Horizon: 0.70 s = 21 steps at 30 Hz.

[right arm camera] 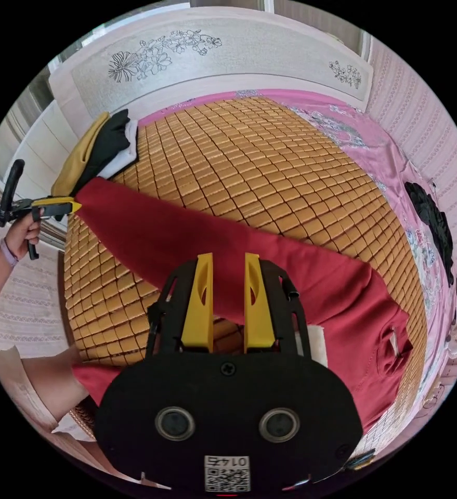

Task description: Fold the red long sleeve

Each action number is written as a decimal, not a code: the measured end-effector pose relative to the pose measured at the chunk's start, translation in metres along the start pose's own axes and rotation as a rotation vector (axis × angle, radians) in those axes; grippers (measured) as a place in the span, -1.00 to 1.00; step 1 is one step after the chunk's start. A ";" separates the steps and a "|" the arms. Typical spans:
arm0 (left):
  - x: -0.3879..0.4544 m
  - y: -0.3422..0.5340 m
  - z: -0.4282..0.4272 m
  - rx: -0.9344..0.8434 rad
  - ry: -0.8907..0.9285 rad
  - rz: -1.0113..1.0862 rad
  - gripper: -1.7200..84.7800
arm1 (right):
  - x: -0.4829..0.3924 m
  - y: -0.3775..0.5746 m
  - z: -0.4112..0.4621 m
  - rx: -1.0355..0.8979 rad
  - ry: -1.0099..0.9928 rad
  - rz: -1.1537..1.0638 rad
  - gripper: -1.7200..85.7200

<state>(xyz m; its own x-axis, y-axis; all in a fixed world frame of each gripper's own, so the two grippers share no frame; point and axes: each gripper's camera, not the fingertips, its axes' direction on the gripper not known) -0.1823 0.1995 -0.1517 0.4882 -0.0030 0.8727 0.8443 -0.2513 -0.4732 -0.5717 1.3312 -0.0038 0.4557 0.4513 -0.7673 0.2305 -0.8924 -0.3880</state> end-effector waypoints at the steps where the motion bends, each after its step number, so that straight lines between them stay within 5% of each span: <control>1: -0.002 -0.002 0.009 -0.018 -0.005 -0.004 -0.88 | -0.004 -0.004 0.001 -0.001 -0.020 0.001 -0.74; 3: -0.004 -0.001 0.033 -0.107 0.002 -0.021 -0.87 | -0.013 -0.012 0.005 -0.015 -0.044 -0.009 -0.72; 11: -0.007 0.016 0.039 0.011 0.071 -0.037 -0.87 | -0.067 -0.036 0.026 -0.117 -0.023 -0.131 -0.72; 21: 0.019 0.015 0.033 0.078 0.058 -0.018 -0.96 | -0.038 0.014 -0.016 0.018 -0.161 -0.082 -0.90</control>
<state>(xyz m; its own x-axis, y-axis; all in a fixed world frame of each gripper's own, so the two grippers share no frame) -0.1533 0.2273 -0.1462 0.4614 -0.0554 0.8855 0.8685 -0.1760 -0.4635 -0.5716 1.3013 0.0282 0.2921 0.5179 -0.8040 0.2454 -0.8531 -0.4604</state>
